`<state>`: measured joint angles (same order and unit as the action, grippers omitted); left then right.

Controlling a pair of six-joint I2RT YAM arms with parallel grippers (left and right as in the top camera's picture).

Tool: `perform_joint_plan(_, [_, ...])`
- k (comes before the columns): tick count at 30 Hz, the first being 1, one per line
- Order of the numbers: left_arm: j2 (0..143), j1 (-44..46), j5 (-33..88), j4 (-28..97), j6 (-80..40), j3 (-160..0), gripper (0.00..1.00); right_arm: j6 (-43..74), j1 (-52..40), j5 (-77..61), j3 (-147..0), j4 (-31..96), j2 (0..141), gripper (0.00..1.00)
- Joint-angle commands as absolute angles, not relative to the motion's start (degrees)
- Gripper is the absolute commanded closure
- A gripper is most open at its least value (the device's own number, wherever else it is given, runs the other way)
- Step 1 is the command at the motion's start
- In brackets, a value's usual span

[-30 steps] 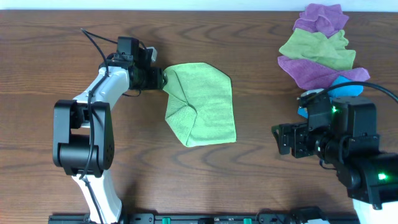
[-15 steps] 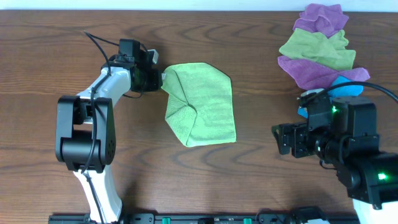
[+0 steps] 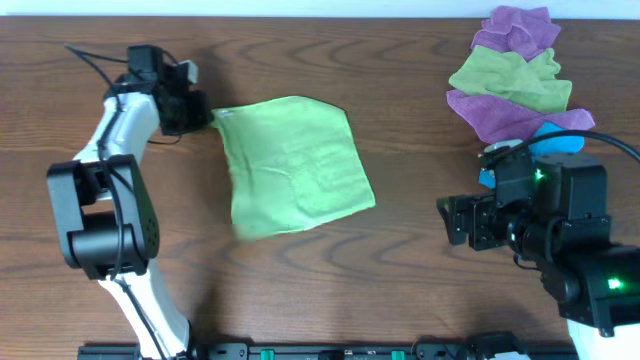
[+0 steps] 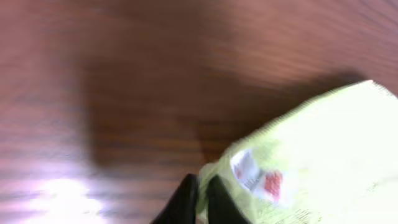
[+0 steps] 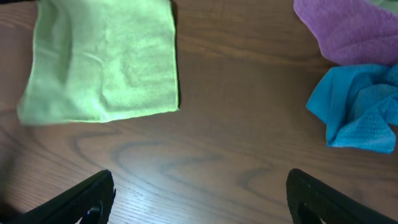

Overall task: Fold the cloth
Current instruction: 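Pull the corner leftward with left gripper to unfold the cloth, then move right gripper to the cloth's right edge opposite the left gripper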

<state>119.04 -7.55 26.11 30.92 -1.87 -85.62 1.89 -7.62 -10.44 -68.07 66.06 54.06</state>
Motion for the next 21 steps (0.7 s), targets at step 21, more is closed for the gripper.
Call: perform_joint_plan(21, [118.1,-8.2,41.5,41.7,-3.4,-86.4,0.62,1.5,-7.2,-14.6,-68.1,50.6,69.5,0.15])
